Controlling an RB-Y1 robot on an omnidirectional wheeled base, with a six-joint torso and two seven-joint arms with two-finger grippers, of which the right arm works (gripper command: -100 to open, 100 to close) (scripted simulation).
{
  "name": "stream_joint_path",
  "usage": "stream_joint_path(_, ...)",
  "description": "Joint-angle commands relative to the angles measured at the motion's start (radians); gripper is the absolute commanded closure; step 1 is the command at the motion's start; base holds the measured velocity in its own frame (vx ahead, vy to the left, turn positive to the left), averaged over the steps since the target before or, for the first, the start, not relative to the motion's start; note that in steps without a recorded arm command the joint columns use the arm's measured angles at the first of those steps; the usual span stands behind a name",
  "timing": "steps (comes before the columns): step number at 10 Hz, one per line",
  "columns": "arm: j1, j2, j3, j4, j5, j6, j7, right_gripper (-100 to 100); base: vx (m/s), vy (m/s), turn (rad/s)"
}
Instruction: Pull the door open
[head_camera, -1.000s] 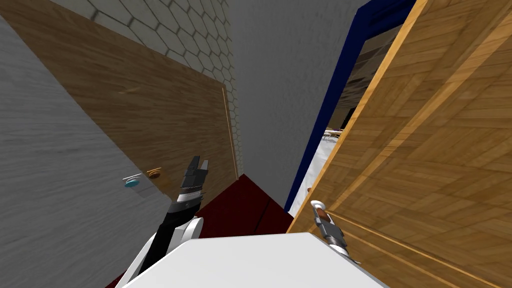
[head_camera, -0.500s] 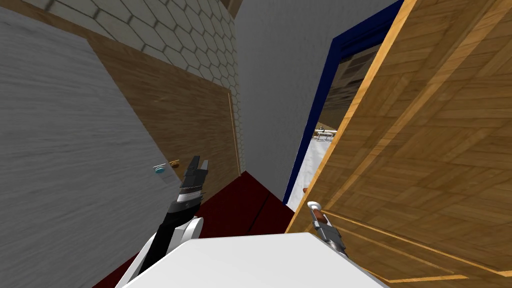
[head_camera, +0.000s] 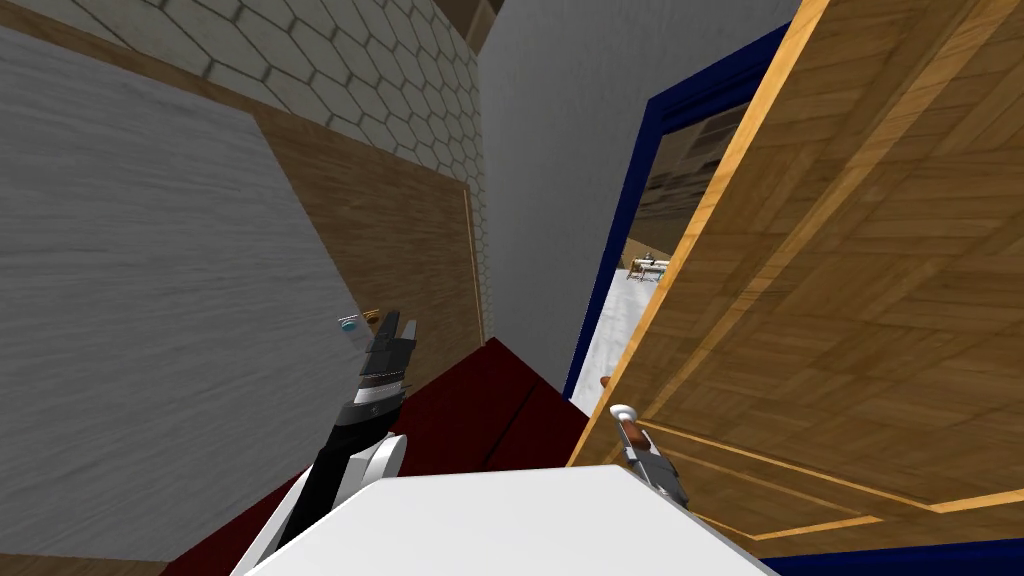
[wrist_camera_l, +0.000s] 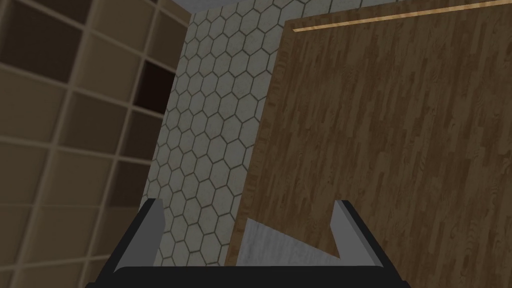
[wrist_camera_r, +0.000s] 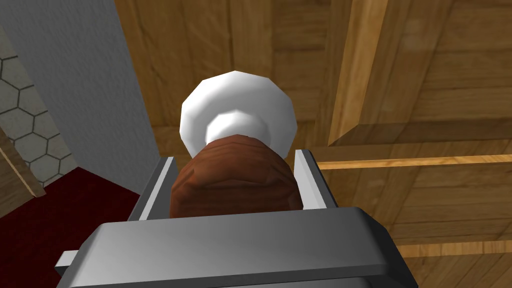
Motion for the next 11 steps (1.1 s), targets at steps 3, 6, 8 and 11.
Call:
stream_joint_path(3,0.012,-0.019,0.055,-0.007,0.033,-0.038,-0.016,100,-0.229,-0.042,0.069)
stream_joint_path(6,0.011,-0.026,0.077,0.006,0.045,-0.052,-0.032,100,-0.164,-0.024,0.076)
stream_joint_path(8,0.009,-0.033,0.091,0.018,0.052,-0.066,-0.046,100,-0.241,-0.032,0.134)
stream_joint_path(11,0.004,-0.046,0.114,0.037,0.064,-0.090,-0.070,100,-0.187,-0.023,0.111)
